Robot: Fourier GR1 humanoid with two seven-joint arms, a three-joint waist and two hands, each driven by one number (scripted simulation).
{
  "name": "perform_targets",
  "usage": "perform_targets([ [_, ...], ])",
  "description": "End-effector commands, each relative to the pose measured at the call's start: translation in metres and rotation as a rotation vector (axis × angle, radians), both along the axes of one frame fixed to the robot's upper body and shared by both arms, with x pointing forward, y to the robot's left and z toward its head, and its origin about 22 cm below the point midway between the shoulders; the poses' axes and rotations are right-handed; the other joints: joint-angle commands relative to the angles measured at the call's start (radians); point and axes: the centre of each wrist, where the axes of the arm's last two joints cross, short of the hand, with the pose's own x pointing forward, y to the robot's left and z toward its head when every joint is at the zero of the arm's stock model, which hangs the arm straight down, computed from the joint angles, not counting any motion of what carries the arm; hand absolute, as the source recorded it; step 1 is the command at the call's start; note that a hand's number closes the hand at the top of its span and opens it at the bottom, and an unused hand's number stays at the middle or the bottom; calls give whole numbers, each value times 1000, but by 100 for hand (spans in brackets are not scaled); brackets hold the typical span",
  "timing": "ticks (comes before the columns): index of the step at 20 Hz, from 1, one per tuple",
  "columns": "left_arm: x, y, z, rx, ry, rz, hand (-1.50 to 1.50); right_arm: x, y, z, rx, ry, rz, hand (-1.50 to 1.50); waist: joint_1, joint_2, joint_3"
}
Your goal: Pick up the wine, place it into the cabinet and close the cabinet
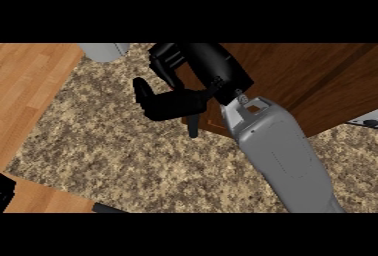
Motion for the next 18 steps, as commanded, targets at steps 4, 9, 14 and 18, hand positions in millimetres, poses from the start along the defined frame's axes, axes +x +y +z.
perform_targets([
  [4,3,3,-1,2,5,16,150,42,-7,5,112,123,-108,150,-10,18,-4],
  [9,2,5,-5,-4,17,27,150,54,-24,-8,80,188,-169,150,-37,20,-4],
  [14,1,5,-8,-8,26,42,150,62,-41,-21,65,207,-191,150,-60,22,-2],
  [18,2,2,-9,-20,13,46,150,66,-50,-33,66,208,-159,150,-77,24,-1],
])
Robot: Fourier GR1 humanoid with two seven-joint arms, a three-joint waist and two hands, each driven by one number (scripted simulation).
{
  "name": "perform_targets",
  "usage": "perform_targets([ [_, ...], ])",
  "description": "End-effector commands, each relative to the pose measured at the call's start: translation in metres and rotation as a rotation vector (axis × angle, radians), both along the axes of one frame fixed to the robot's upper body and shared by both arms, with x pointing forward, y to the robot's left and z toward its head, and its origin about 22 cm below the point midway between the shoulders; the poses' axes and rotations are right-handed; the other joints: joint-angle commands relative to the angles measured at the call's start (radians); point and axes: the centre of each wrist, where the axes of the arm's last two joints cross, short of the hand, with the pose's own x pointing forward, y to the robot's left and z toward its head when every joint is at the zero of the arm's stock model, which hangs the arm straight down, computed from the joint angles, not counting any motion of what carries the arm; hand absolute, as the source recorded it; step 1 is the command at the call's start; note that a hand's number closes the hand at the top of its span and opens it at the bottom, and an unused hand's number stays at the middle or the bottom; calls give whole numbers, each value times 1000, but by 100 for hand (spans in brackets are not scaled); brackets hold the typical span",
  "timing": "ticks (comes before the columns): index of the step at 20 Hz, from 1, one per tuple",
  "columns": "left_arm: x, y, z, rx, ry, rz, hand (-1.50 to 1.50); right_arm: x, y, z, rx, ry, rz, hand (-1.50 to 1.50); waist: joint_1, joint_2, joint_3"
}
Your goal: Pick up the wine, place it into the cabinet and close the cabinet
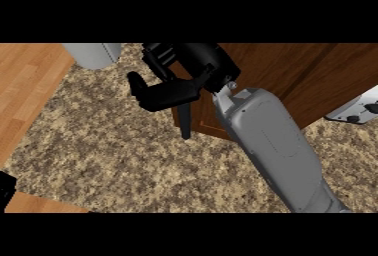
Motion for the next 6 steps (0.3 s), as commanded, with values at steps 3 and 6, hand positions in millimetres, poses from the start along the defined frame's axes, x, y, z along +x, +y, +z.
perform_targets([
  [3,-6,-1,-8,-12,25,13,150,47,-63,-25,-1,86,-248,150,-35,59,18],
  [6,-2,-1,-5,0,11,10,150,49,-62,-28,0,92,-220,150,-46,63,19],
])
